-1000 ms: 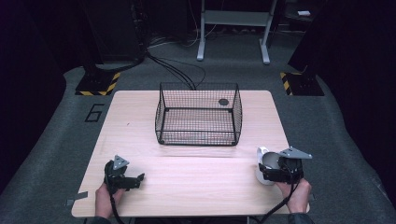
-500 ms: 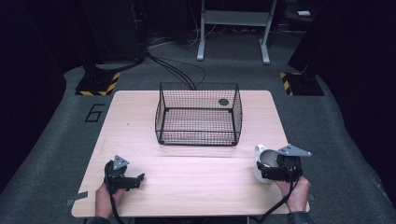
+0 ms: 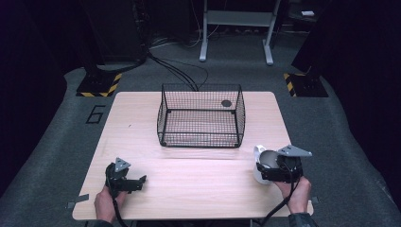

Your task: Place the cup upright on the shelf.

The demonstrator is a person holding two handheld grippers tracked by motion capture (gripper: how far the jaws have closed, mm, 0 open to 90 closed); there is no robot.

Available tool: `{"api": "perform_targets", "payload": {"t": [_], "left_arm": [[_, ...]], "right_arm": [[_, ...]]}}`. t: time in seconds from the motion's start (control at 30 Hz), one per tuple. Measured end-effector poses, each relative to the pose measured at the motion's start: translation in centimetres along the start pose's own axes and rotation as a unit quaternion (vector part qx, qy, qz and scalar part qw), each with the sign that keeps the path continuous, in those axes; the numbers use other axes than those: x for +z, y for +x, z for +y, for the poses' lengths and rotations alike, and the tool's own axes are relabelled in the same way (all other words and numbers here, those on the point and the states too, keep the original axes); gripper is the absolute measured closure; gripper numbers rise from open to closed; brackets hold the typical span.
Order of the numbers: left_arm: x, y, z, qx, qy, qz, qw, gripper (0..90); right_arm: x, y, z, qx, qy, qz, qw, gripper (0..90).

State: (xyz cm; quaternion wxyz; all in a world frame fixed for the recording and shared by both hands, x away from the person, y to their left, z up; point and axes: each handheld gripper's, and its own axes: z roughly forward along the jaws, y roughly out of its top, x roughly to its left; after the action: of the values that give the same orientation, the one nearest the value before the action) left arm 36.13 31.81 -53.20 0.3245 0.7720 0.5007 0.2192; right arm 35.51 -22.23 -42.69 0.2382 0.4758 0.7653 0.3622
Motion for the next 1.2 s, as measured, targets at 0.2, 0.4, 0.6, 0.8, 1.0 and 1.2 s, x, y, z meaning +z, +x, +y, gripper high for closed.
{"api": "perform_targets", "payload": {"t": [0.2,0.4,0.6,0.8,1.0,1.2], "left_arm": [[0.0,-0.1,0.0,-0.005,0.0,0.004,1.0,0.2],[0.2,0.0,0.1,-0.007,-0.002,-0.003,1.0,0.0],[0.5,0.2,0.5,-0.001,0.002,-0.006,1.0,0.0],[1.5,0.4,1.5,0.007,0.001,-0.012,0.9999,0.0],[2.0,0.9,2.0,0.042,0.003,-0.042,0.9982,0.0],[2.3,1.0,2.2,0.052,0.001,-0.055,0.9972,0.0]], "right_arm": [[0.2,0.5,0.6,-0.008,-0.003,0.007,0.9999,5.7],[0.4,1.1,1.3,-0.012,-0.004,0.017,0.9998,5.7],[0.7,1.9,2.1,-0.018,-0.005,0.029,0.9994,5.7],[1.0,2.7,3.2,-0.029,-0.008,0.045,0.9986,5.7],[1.1,3.4,4.2,-0.033,-0.011,0.058,0.9977,5.7],[1.2,4.1,5.3,-0.042,-0.003,0.075,0.9963,5.7]]}}
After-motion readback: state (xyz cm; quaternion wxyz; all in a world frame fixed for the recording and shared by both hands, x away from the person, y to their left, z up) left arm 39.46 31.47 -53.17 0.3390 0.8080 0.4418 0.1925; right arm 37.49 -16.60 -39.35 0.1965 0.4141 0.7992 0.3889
